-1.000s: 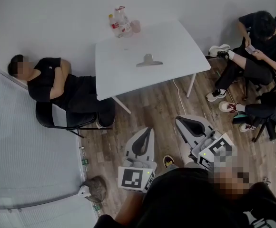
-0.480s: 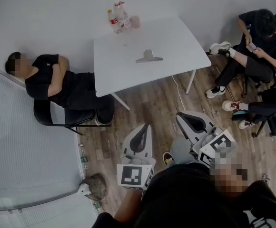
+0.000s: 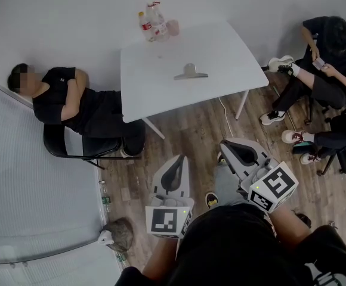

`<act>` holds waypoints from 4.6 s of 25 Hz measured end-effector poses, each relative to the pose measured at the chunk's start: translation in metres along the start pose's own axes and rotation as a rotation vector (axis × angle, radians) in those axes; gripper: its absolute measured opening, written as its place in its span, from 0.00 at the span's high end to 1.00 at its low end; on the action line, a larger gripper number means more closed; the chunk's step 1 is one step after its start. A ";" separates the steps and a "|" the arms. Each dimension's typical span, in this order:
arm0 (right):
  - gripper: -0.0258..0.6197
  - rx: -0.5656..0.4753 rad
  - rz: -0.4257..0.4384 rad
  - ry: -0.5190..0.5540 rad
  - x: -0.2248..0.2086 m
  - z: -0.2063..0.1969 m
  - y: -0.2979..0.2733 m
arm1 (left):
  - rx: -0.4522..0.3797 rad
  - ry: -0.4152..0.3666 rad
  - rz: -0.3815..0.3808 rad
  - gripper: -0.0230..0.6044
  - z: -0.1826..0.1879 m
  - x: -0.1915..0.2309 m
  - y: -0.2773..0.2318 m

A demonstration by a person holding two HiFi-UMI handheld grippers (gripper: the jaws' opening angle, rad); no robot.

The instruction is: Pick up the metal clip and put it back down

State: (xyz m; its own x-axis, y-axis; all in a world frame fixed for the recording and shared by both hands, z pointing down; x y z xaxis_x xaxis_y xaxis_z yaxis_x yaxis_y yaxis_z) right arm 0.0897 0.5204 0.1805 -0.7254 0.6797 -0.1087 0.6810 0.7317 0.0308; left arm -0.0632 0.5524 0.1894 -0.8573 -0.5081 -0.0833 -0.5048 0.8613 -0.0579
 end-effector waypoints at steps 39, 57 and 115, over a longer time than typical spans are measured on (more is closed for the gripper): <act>0.93 0.055 -0.011 -0.048 -0.215 0.014 -0.199 | 0.130 0.018 0.005 0.93 0.013 0.132 -0.251; 0.93 0.104 0.067 -0.030 -0.308 0.037 -0.273 | 0.169 -0.021 0.057 0.93 0.040 0.180 -0.350; 0.93 0.471 0.179 0.249 -0.310 0.045 -0.373 | 0.168 0.013 0.033 0.93 0.037 0.319 -0.383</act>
State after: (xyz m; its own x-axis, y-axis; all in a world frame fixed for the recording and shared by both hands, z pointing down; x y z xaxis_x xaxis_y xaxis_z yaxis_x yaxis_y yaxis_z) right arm 0.0655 0.0346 0.1580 -0.5569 0.8249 0.0973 0.7256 0.5401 -0.4263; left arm -0.1395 0.0608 0.1484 -0.8750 -0.4782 -0.0756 -0.4530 0.8637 -0.2210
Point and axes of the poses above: the fingertips, and each gripper's own axes: y backward along the fingers, x to its left, z out of its top, the point moved 5 cm from there along y, backward along the fingers, and after that the axes turned 6 degrees about -z, right-handed, at the moved point
